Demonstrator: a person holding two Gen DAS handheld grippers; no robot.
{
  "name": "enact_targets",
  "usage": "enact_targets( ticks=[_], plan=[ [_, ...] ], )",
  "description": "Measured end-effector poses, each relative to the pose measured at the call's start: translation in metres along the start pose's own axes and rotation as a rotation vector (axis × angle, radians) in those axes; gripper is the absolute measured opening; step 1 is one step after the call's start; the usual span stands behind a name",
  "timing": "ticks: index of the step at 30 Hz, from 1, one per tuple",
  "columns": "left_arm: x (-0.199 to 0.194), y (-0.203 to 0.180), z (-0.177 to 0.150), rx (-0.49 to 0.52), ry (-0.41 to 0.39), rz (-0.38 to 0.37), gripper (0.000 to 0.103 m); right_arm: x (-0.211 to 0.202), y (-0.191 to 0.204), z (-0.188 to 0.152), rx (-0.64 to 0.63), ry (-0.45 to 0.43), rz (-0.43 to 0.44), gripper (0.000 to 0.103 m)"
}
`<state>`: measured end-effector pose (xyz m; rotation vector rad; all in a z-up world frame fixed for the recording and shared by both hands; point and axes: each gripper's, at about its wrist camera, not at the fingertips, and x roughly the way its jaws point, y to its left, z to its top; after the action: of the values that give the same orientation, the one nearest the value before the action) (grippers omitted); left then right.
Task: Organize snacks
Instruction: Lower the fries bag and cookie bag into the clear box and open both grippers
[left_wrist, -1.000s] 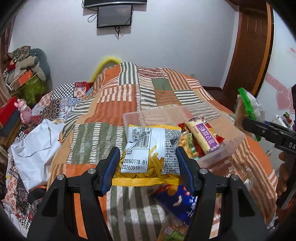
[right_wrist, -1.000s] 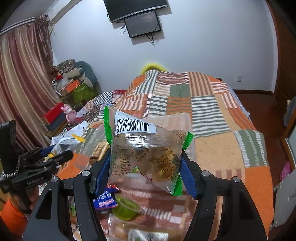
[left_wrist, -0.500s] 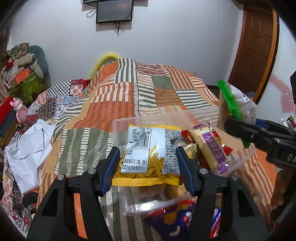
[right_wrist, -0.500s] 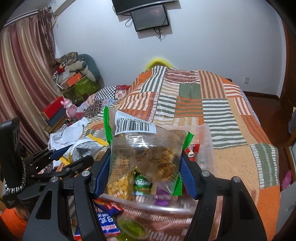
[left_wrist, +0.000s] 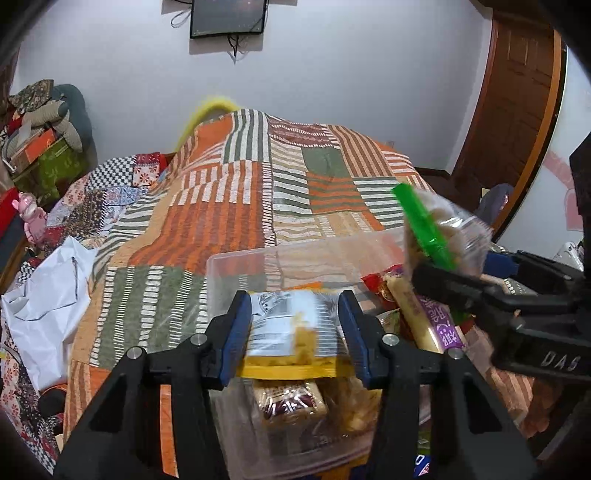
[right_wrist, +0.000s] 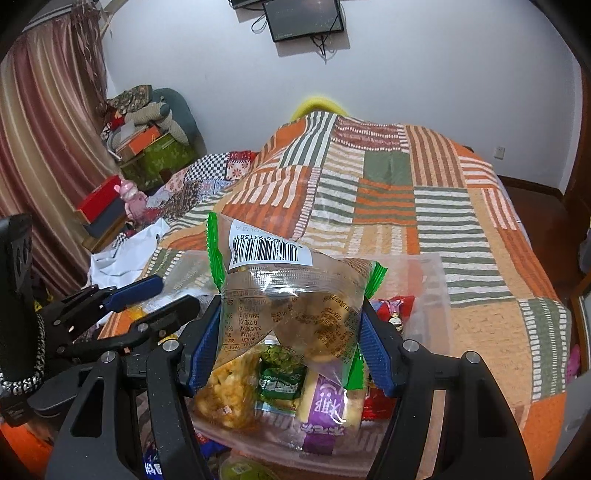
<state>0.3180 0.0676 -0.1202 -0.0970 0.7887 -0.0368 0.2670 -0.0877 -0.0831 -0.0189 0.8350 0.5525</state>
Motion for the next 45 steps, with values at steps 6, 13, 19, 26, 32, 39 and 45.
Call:
enact_targets(
  ticks=[6,13,19,26,32,39,45],
  plan=[
    [0.007,0.0,-0.005,0.015,0.018,0.009,0.048,0.011,-0.003,-0.002,0.008,0.046,0.012,0.069],
    [0.001,0.0,-0.012,0.028,0.028,-0.005,0.049,0.009,-0.004,-0.004,-0.001,0.058,-0.005,0.073],
    [-0.013,0.002,-0.014,0.03,0.022,-0.005,0.051,-0.008,0.001,-0.001,-0.02,0.018,-0.02,0.081],
    [-0.036,0.001,-0.022,0.051,0.012,0.001,0.056,-0.032,0.004,-0.003,-0.013,-0.016,-0.005,0.086],
    [-0.061,0.002,-0.037,0.061,0.023,-0.005,0.062,-0.057,0.0,-0.019,-0.01,-0.035,0.008,0.086],
    [-0.083,0.007,-0.061,0.064,0.039,0.002,0.065,-0.081,-0.004,-0.048,-0.021,-0.034,-0.011,0.086],
    [-0.098,0.013,-0.096,0.055,0.09,0.022,0.067,-0.081,-0.006,-0.085,-0.036,0.024,-0.016,0.086]
  ],
)
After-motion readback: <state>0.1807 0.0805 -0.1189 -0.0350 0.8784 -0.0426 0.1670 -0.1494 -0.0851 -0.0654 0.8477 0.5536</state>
